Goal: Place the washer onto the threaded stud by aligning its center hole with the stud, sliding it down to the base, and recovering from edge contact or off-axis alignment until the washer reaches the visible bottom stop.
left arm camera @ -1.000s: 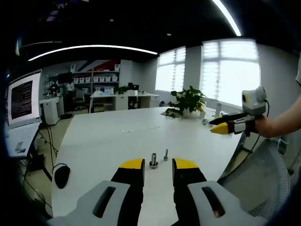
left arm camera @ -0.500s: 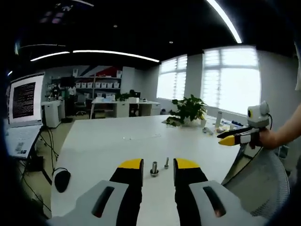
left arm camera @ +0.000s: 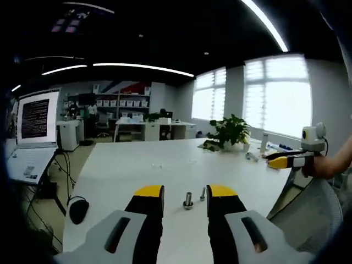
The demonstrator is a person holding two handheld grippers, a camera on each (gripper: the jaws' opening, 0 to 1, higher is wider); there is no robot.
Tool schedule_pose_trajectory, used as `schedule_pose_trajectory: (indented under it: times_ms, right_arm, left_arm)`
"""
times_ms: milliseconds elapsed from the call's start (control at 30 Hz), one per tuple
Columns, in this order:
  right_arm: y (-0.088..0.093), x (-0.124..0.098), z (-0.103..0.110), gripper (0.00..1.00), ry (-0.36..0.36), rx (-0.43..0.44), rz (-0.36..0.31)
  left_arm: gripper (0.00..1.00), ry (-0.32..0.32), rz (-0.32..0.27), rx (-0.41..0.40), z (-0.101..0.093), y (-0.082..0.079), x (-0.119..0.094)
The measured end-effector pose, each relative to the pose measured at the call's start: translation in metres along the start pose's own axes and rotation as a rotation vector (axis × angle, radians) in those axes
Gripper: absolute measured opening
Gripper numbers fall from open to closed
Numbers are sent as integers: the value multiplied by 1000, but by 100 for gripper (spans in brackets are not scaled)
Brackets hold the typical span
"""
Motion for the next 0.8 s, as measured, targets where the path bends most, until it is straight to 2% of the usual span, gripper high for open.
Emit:
schedule_pose_trajectory:
  times_ms: [167, 233, 433, 567, 700, 800]
  right_arm:
    - [0, 0, -1, 48, 5, -6, -5]
    - [2, 2, -2, 49, 3, 12, 15]
    - [3, 5, 4, 50, -23, -18, 34]
    - [3, 4, 2, 50, -9, -12, 25]
    - [8, 8, 4, 48, -45, 11, 76]
    - [9, 8, 10, 48, -65, -32, 96]
  left_arm:
    - [29, -50, -11, -2, 6, 0, -4]
    - [29, -58, -3, -8, 8, 1, -4]
    - [29, -74, 13, -17, 12, 3, -4]
    - [29, -79, -8, -10, 11, 0, -6]
    - [29, -71, 3, -28, 11, 0, -5]
    - [29, -87, 3, -40, 13, 1, -6]
Point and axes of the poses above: the point that each gripper's makers call its tool centre point, and the gripper's own axes: x roughly forward along the fingers, z roughly to its left, y roughly out of its underside, the point moved 10 cm from there along -x, roughly backward along the fingers, and after that the axes turned 13 degrees about x, right-handed, at the moved point
